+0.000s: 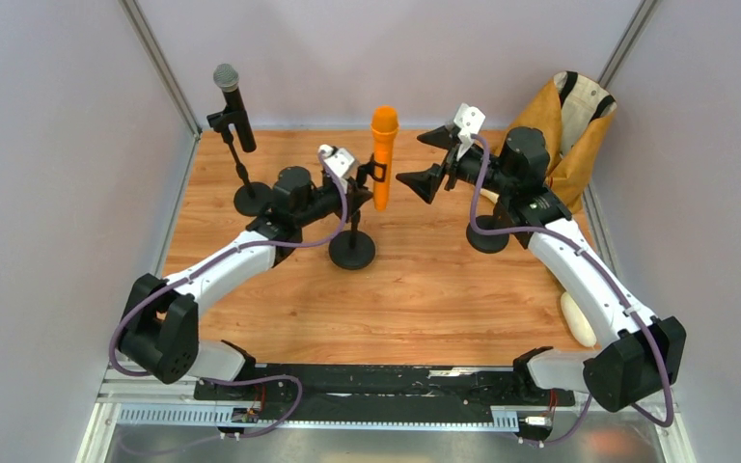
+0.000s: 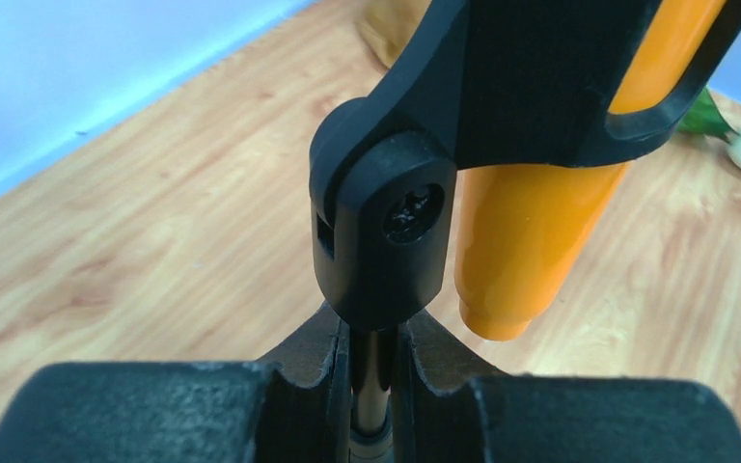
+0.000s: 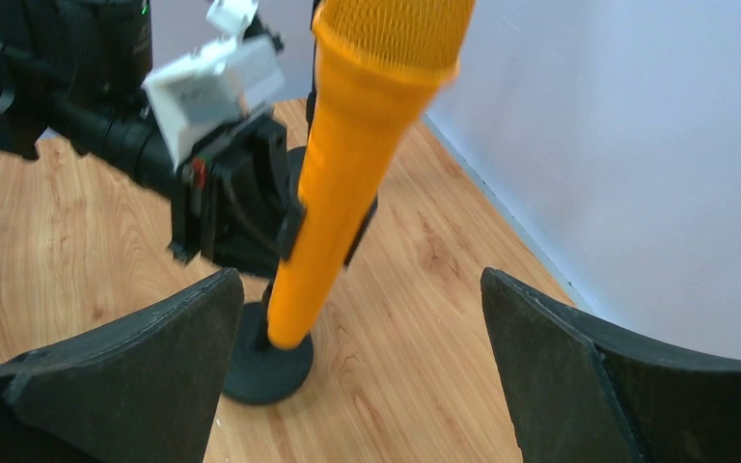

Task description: Remove the microphone from the stand

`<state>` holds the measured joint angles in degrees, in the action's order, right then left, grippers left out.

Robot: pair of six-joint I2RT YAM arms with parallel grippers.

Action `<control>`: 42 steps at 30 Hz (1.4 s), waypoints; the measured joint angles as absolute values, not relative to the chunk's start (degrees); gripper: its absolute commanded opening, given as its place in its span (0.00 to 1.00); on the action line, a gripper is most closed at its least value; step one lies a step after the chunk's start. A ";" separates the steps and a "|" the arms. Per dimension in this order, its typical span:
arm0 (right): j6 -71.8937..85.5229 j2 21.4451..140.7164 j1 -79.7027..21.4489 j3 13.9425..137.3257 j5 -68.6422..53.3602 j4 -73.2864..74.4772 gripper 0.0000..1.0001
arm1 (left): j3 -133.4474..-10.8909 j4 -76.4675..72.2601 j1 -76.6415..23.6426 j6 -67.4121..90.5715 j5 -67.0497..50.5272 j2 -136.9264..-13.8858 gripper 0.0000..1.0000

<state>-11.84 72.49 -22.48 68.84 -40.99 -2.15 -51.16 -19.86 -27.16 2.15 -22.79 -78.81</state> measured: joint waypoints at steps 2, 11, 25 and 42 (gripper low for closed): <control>-9.93 73.47 -22.48 69.63 -40.51 -3.36 1.00 | -52.31 -17.39 -30.68 1.98 -21.08 -79.88 0.00; -2.48 73.23 -22.48 68.23 -37.17 -10.04 1.00 | -49.84 -18.15 -37.12 6.37 -17.21 -80.42 0.00; 7.16 74.30 -22.50 61.69 -38.26 -21.02 0.93 | -43.05 -29.26 -39.31 8.84 -11.68 -78.67 0.00; 9.45 75.88 -24.34 61.65 -41.85 -23.49 0.49 | -41.50 -32.03 -39.64 7.62 -13.74 -78.52 0.21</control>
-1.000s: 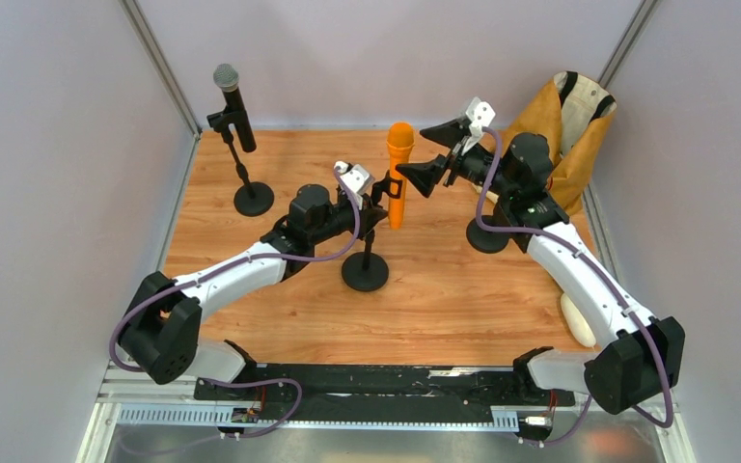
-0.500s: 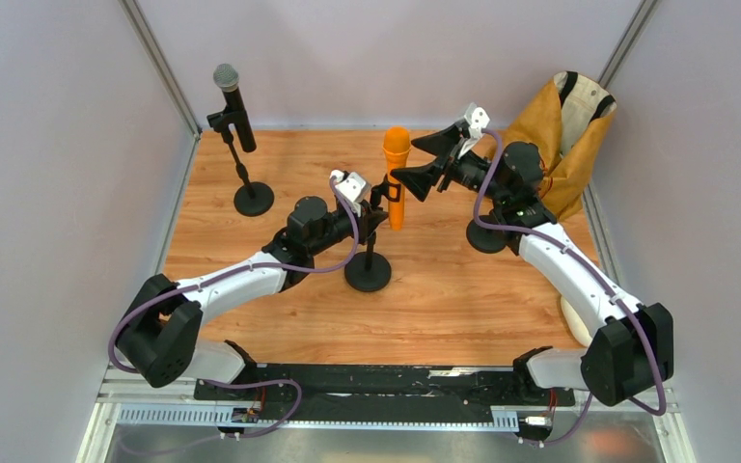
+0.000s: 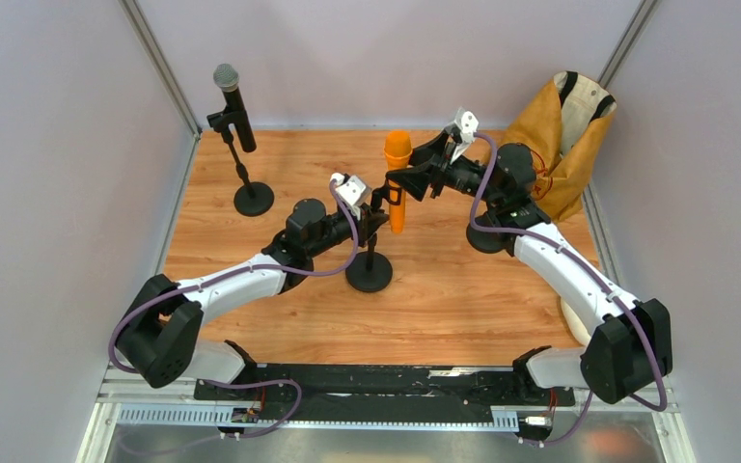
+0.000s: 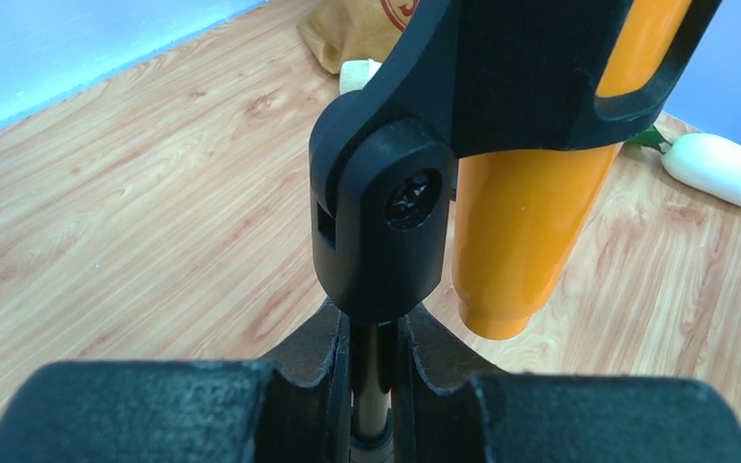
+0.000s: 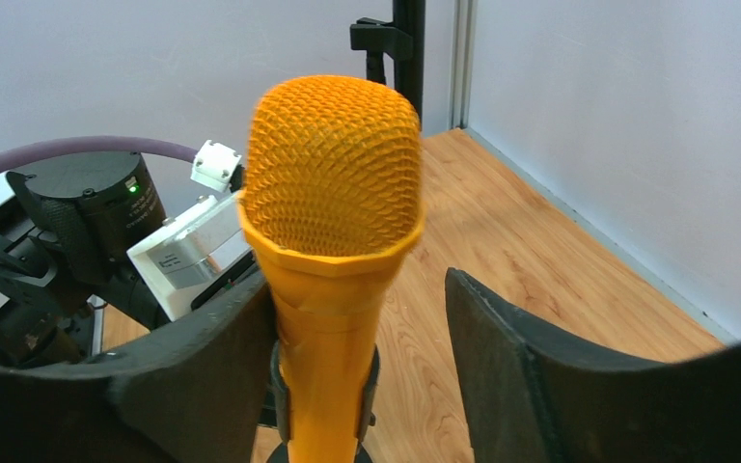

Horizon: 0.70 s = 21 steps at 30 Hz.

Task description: Remove the microphone from the stand

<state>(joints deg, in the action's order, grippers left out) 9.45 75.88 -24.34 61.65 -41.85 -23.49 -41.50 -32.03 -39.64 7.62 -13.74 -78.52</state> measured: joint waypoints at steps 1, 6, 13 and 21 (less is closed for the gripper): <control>9.45 75.88 -24.40 61.65 -42.26 -23.51 0.45 | -41.50 -31.99 -39.59 7.53 -13.96 -78.48 0.27; 9.63 75.77 -24.69 61.65 -43.92 -23.38 0.29 | -41.54 -29.87 -39.40 5.54 -17.23 -77.54 0.46; 8.56 74.46 -24.73 60.77 -44.95 -22.94 0.25 | -43.70 -20.93 -37.91 0.14 -28.93 -74.26 0.72; 6.48 72.60 -24.62 59.18 -46.48 -22.65 0.25 | -44.03 -17.58 -30.65 -3.75 -45.52 -69.43 0.74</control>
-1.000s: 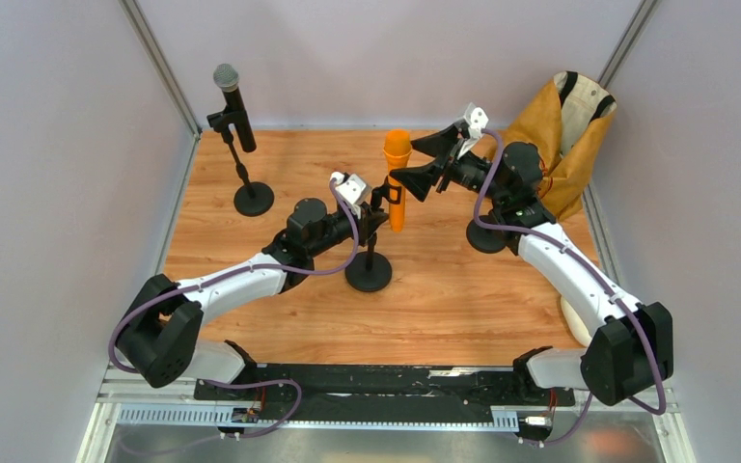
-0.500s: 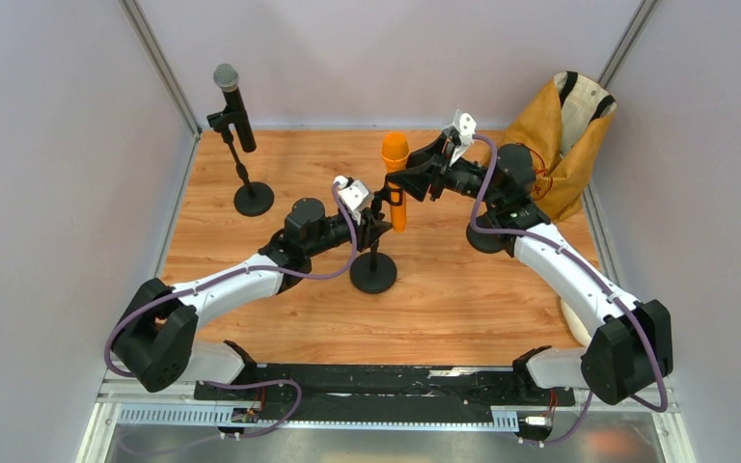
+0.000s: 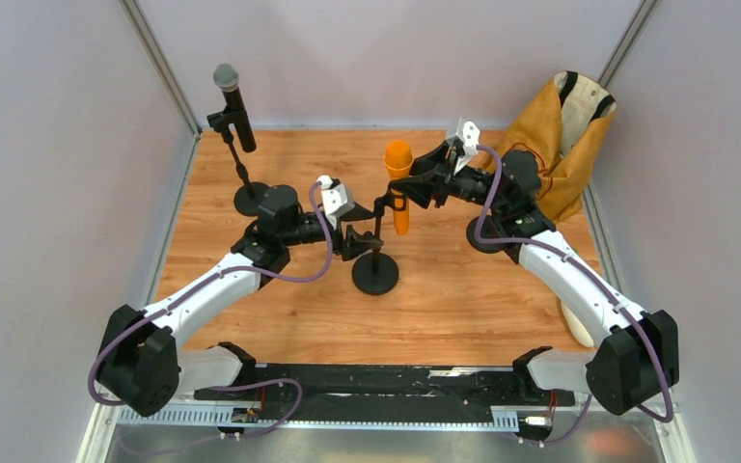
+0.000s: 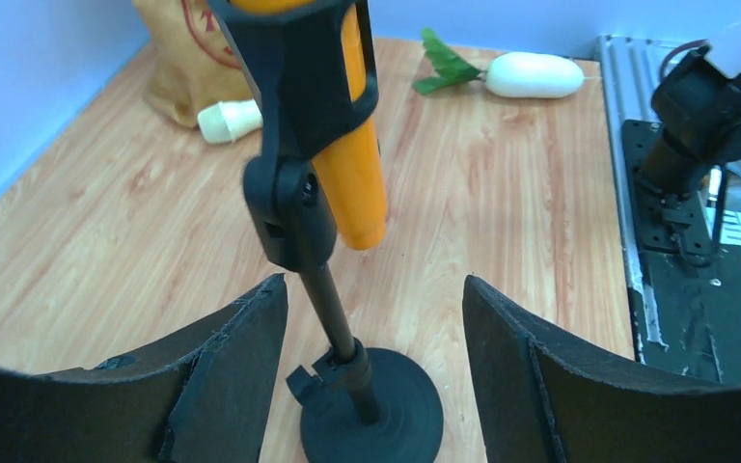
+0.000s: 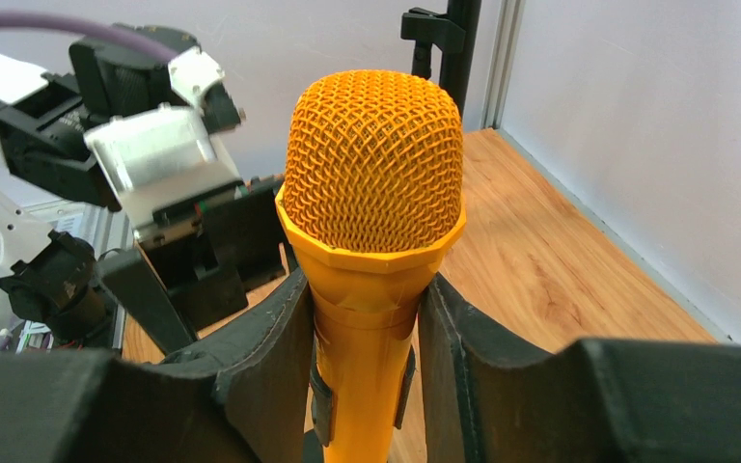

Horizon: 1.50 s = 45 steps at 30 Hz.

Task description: Remove the microphone from the stand

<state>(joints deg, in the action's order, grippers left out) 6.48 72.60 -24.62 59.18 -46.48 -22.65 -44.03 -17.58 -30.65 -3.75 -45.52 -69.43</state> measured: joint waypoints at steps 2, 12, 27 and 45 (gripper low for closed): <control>5.82 72.25 -24.53 58.98 -47.88 -22.59 0.26 | -44.60 -17.63 -28.62 -3.97 -49.54 -68.64 0.74; 4.36 71.94 -23.53 58.87 -53.36 -22.50 0.26 | -59.68 -11.90 -24.27 -5.91 -67.20 -75.31 0.75; 4.14 71.79 -23.33 58.85 -54.65 -22.50 0.27 | -60.27 -10.28 -28.08 -5.91 -63.40 -79.81 0.38; 3.77 68.51 -23.05 56.03 -55.42 -23.05 0.22 | -58.26 -11.84 -31.16 -3.92 -55.40 -78.08 0.00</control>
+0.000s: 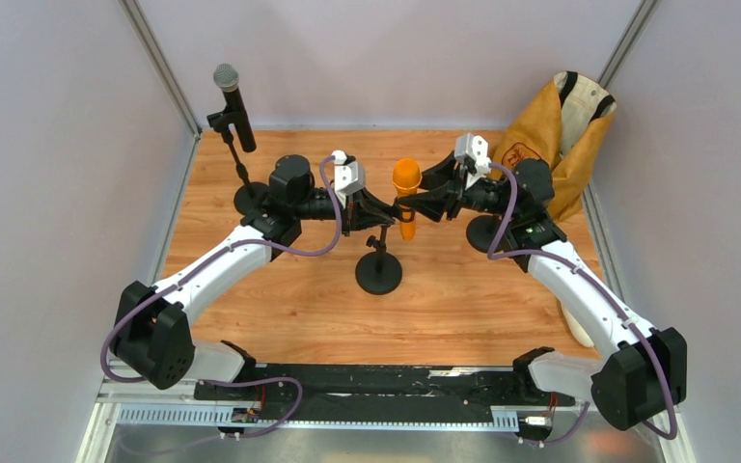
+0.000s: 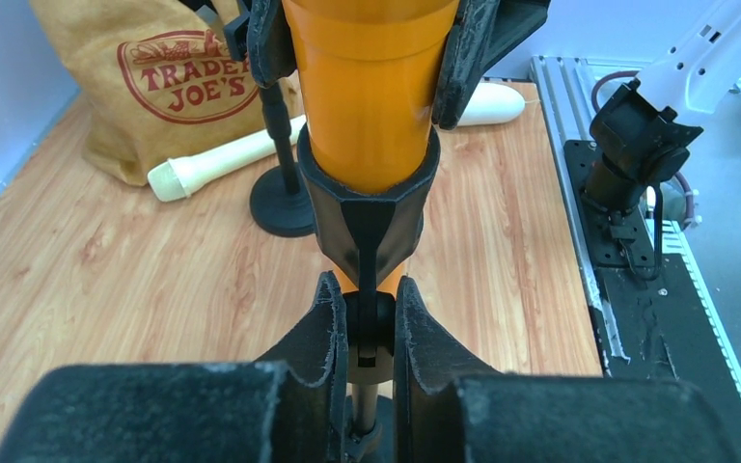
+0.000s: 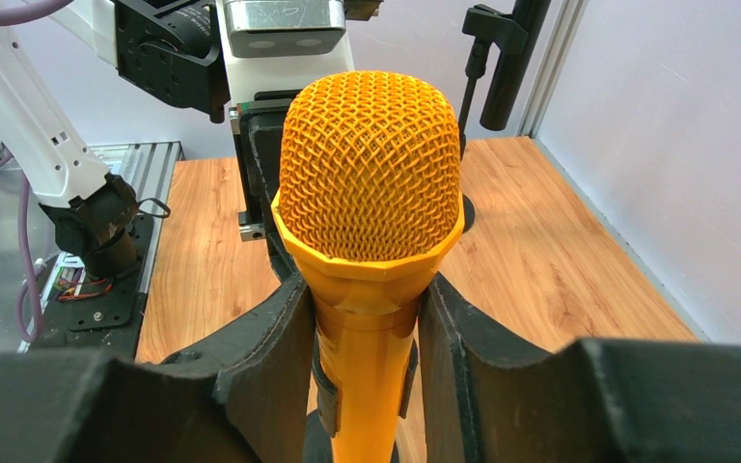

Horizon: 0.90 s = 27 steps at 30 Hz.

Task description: Remove the microphone from the stand

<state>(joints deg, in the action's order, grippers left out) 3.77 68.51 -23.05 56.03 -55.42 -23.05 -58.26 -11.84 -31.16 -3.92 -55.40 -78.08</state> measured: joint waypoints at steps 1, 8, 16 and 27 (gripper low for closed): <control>3.90 68.29 -23.05 55.94 -55.42 -22.98 0.22 | -58.24 -11.94 -31.35 -3.92 -55.11 -78.08 0.00; 5.32 66.83 -22.68 55.13 -55.13 -22.94 0.20 | -57.98 -13.30 -32.93 -3.97 -53.84 -78.41 0.00; 6.83 66.35 -22.35 55.11 -55.13 -22.94 0.18 | -57.98 -14.39 -33.93 -3.95 -53.01 -78.91 0.00; 7.77 65.10 -22.09 55.11 -55.70 -22.79 0.17 | -57.98 -15.05 -35.00 -3.97 -52.80 -79.20 0.00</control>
<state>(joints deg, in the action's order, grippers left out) 7.77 65.10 -22.09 55.11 -55.70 -22.79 -57.98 -15.05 -35.00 -3.97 -52.80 -79.20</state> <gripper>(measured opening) 0.409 0.236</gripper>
